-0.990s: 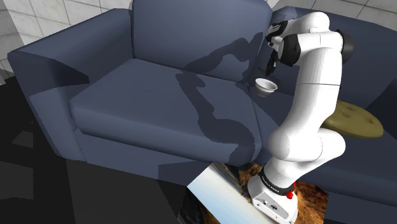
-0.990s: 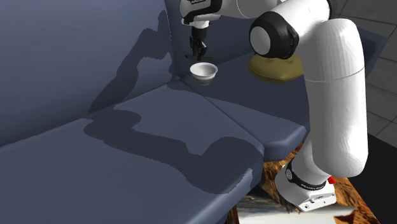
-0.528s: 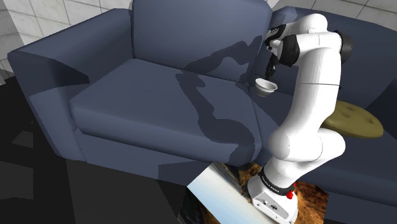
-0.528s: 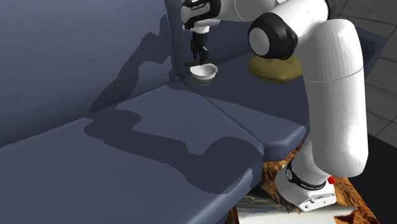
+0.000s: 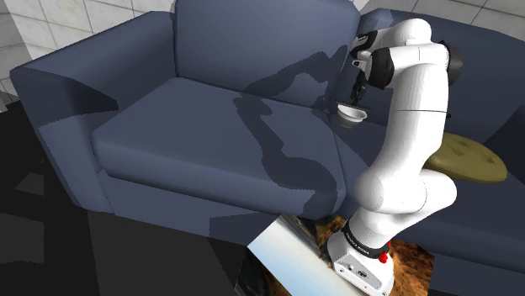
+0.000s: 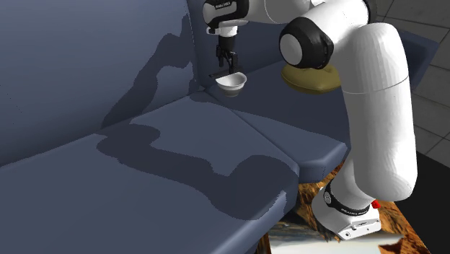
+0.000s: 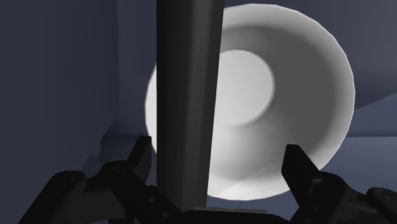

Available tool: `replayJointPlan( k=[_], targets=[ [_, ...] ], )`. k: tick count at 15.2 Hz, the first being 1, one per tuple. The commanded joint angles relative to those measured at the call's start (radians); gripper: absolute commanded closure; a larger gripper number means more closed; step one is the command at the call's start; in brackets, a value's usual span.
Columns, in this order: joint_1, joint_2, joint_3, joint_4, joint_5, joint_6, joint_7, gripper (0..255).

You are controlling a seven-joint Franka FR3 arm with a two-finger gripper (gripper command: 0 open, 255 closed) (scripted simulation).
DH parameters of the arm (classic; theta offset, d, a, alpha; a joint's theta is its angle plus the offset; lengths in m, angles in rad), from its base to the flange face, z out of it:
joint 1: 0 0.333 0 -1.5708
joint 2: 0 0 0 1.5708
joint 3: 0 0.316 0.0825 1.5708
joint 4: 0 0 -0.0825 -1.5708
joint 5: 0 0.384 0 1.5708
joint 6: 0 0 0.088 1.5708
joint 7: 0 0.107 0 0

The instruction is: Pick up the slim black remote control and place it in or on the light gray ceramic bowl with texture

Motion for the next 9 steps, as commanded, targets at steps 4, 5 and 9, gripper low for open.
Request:
replayJointPlan(
  k=[4, 5, 9],
  targets=[
    [0.006, -0.01, -0.015, 0.03, -0.002, 0.055, -0.002, 0],
    [0.008, -0.009, -0.017, 0.03, -0.001, 0.055, -0.002, 0],
    [0.014, -0.007, -0.025, 0.03, 0.005, 0.054, -0.005, 0]
  ],
)
